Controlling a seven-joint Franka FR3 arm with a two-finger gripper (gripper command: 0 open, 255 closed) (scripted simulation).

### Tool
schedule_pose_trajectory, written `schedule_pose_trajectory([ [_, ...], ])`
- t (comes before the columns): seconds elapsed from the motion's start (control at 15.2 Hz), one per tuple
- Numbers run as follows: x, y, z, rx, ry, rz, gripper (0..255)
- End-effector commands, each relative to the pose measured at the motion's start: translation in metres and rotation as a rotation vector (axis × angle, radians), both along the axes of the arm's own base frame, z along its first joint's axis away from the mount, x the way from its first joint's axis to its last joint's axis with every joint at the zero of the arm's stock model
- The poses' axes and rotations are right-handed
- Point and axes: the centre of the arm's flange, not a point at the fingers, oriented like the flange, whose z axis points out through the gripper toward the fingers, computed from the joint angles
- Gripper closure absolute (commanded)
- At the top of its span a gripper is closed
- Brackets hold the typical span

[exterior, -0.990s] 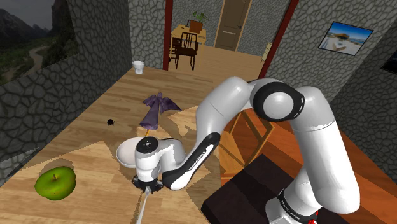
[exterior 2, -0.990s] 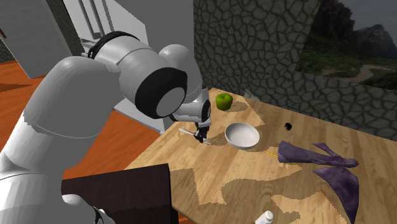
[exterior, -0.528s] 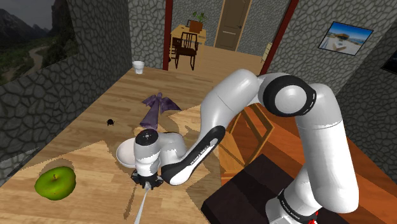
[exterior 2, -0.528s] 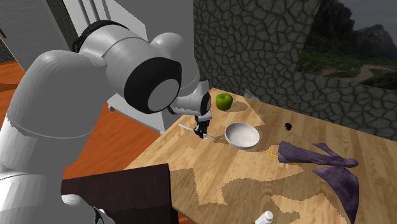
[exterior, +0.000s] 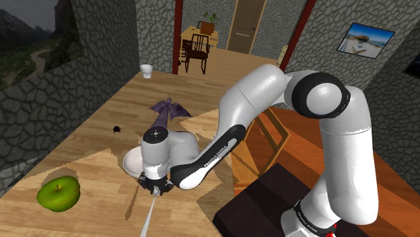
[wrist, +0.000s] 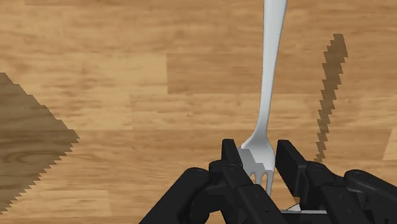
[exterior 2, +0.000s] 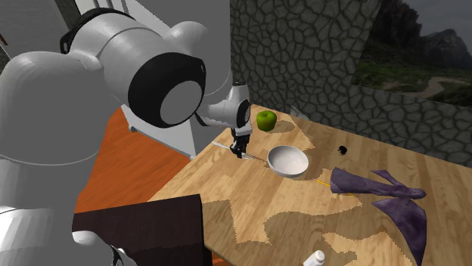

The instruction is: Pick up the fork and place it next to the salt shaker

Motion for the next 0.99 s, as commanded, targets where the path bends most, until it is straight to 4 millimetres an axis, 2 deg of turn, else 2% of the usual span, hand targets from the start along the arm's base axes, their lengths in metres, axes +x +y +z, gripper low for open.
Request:
schedule_pose_trajectory([
  [0.0,0.001,0.000,0.011,0.000,0.000,0.000,255],
  [0.86,0.001,0.000,0.079,0.000,0.000,0.000,255],
  [0.92,0.001,0.000,0.080,0.000,0.000,0.000,255],
])
